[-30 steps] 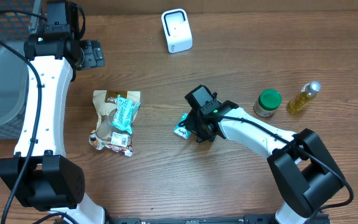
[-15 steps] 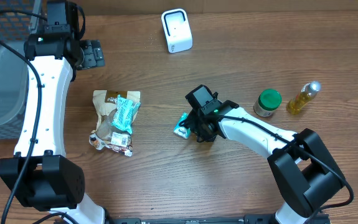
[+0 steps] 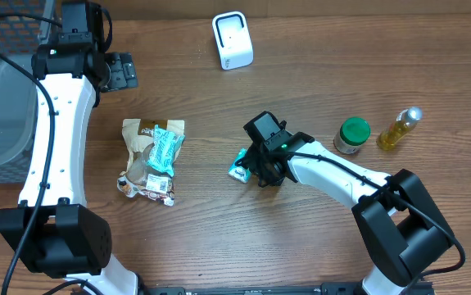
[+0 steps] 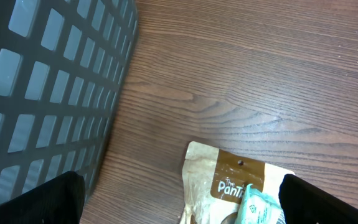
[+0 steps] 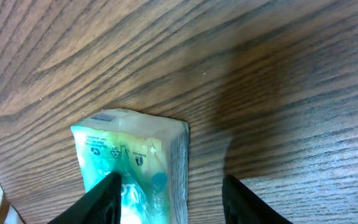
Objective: Scan the item barcode
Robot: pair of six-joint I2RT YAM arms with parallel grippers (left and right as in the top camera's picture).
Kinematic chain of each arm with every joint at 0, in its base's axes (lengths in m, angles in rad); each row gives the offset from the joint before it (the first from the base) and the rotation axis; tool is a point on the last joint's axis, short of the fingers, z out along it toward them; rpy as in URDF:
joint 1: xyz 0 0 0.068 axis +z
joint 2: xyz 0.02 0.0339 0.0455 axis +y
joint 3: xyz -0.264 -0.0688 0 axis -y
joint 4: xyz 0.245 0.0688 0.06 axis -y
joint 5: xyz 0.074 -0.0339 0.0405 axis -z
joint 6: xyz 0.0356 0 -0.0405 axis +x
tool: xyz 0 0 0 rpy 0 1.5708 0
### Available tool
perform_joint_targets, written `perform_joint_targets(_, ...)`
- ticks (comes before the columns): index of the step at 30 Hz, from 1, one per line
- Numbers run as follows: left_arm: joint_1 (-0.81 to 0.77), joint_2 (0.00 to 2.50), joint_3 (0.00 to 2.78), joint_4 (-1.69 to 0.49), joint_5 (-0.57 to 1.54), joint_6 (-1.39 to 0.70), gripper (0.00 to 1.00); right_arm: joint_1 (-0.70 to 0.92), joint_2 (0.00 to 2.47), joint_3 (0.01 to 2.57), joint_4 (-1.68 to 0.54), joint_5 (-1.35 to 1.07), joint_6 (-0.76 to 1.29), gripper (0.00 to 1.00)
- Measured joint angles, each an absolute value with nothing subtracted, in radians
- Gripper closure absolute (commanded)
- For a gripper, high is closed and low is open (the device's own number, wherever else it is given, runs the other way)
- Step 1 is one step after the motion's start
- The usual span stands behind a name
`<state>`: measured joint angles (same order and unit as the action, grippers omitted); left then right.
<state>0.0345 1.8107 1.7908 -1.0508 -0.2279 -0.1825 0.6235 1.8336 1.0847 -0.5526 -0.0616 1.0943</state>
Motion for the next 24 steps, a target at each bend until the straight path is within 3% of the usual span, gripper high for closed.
perform_joint_targets(18,0.035,1.811,1.791,-1.051,-0.228,-0.183,0.0,0.653,1.834,1.085,-0.551,-0.06,1.099,0.62)
perform_joint_targets(21,0.035,1.811,1.791,-1.051,-0.228,-0.183,0.01,0.657,1.834,1.085,-0.551,-0.065,1.1,0.43)
perform_joint_targets(24,0.035,1.811,1.791,-1.051,-0.228,-0.183,0.0,0.658,1.834,1.084,-0.55,-0.082,1.102,0.42)
